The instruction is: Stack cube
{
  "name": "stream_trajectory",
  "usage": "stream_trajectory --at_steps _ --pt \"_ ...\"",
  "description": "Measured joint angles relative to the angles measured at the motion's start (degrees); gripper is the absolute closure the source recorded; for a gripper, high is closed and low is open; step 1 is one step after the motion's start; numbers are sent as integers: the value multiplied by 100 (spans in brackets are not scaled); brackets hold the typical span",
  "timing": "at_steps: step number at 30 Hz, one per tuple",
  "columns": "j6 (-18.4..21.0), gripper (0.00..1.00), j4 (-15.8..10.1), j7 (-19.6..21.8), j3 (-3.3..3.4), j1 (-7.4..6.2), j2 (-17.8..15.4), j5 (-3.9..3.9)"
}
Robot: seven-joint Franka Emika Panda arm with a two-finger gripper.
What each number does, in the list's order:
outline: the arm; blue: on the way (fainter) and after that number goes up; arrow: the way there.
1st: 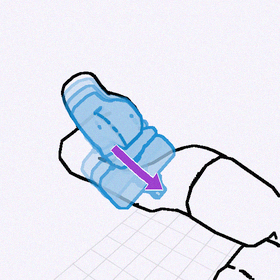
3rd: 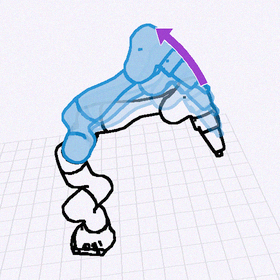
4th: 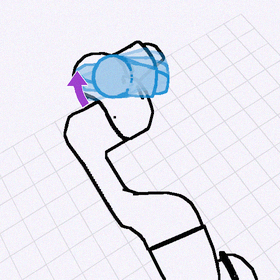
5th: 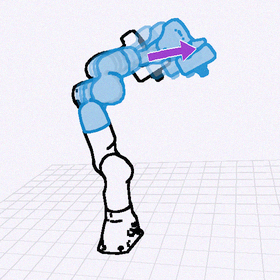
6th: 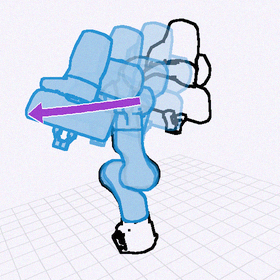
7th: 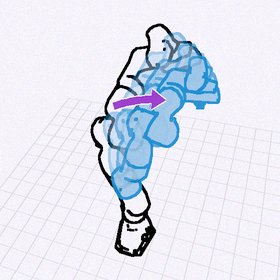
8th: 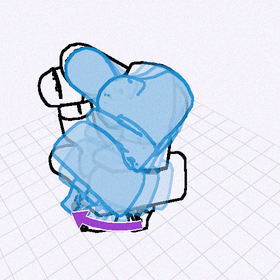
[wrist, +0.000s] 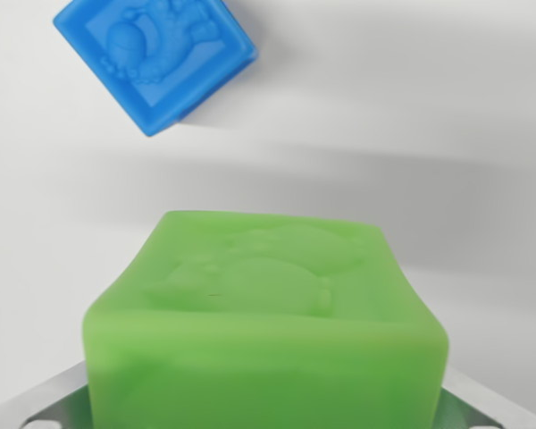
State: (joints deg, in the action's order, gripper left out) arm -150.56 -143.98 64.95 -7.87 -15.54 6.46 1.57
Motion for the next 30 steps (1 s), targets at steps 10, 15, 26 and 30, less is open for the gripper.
stream_trajectory --at_steps 10,15,26,30 --pt "144 100 312 -522 -32 -9 170 40" --pt "213 100 466 -778 -48 -12 258 63" --pt "378 100 834 -1380 -87 -17 465 119" --pt "440 100 967 -1590 -100 -20 538 135"
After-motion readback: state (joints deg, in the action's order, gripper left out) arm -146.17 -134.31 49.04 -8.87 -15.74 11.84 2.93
